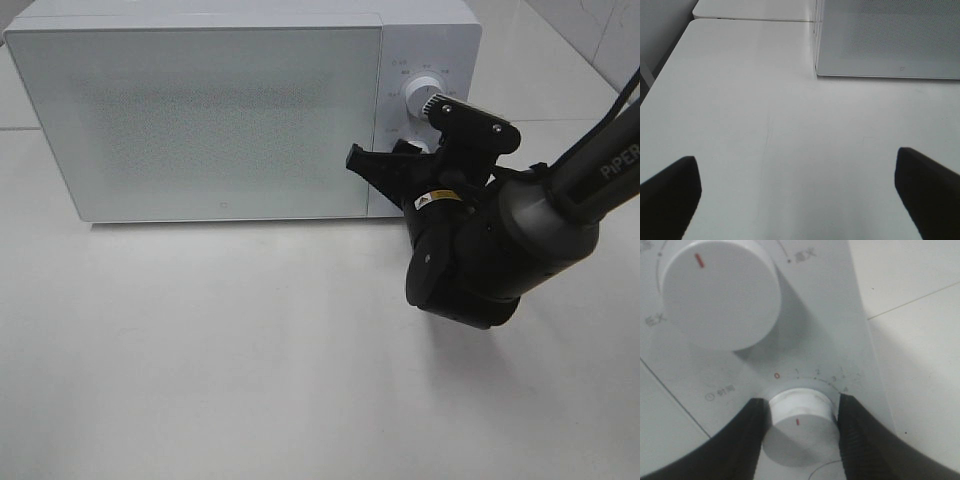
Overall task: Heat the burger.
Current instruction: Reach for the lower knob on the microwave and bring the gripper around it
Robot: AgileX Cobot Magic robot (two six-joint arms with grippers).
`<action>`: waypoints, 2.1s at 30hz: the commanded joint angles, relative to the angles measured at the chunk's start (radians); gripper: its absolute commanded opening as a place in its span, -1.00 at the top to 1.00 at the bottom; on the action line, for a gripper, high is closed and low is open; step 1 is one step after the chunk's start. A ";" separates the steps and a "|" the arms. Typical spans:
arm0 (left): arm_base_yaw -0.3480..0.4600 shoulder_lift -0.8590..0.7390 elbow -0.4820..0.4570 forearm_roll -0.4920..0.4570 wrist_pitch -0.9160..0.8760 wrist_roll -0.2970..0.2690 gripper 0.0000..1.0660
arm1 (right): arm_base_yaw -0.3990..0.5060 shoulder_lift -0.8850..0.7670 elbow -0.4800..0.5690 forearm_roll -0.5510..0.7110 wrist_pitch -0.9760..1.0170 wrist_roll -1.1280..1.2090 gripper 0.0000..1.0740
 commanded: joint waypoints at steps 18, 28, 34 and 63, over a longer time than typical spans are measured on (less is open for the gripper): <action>0.003 -0.025 0.001 -0.004 0.003 -0.005 -0.83 | -0.006 0.000 -0.014 -0.090 -0.062 0.576 1.00; 0.003 -0.025 0.001 -0.004 0.003 -0.005 -0.83 | -0.006 0.000 -0.014 -0.121 -0.102 0.828 1.00; 0.003 -0.025 0.001 -0.004 0.003 -0.005 -0.83 | -0.006 0.000 -0.014 -0.125 -0.146 0.969 1.00; 0.003 -0.025 0.001 -0.004 0.003 -0.005 -0.83 | -0.006 0.000 -0.014 -0.112 -0.186 1.292 1.00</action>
